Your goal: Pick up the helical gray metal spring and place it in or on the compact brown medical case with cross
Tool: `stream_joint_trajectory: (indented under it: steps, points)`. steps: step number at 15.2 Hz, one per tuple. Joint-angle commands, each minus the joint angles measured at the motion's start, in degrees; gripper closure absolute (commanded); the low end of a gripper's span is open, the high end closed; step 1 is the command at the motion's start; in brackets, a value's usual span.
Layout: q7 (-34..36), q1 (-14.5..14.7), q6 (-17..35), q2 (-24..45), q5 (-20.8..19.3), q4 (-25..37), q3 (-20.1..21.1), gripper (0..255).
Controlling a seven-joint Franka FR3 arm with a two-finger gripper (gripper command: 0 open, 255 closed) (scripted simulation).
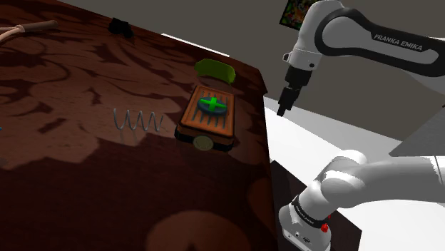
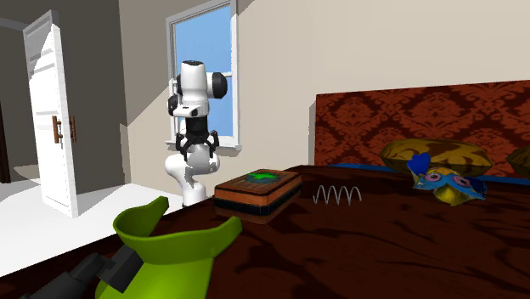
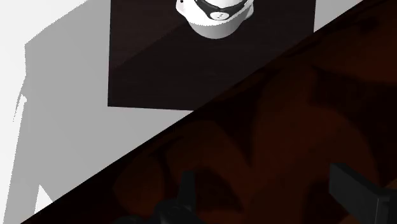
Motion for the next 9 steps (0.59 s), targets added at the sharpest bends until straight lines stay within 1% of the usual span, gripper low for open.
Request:
stream_joint_trajectory:
  steps: [1, 9]
  points:
    - [0.0, 0.0, 0.0, 0.0, 0.0, 0.0, 0.0, 0]
    - [11.56, 2.77, 8.49, 7.35, 7.44, 1.96, 8.78, 0]
